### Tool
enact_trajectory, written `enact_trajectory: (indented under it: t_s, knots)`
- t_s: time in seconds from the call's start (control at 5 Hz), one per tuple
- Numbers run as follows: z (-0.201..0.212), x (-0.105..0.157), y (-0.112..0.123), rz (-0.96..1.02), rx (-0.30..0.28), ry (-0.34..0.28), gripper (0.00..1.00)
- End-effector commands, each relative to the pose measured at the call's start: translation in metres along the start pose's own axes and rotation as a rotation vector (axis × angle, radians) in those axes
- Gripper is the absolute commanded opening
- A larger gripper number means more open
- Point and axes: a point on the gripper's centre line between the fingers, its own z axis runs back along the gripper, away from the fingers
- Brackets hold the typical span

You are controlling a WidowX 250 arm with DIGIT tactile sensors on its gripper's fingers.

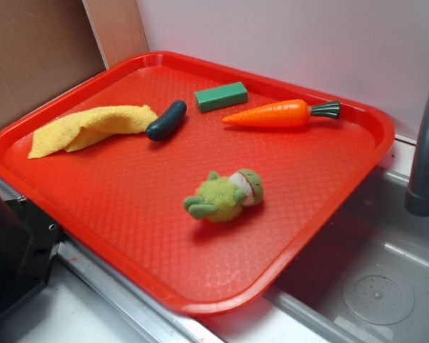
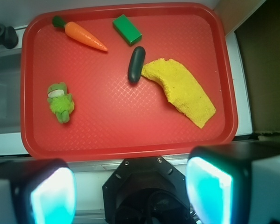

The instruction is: Grab the carrot.

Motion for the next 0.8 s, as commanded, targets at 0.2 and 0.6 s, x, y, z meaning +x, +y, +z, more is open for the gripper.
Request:
enact_trajectory:
  t_s: [0.2,0.6]
  knots:
    - [-0.012,0.023,0.003,-0.055,0.033,-0.076,1.0]
    - [-0.036,0.067,0.005,-0.263,0.091,-0.173,1.0]
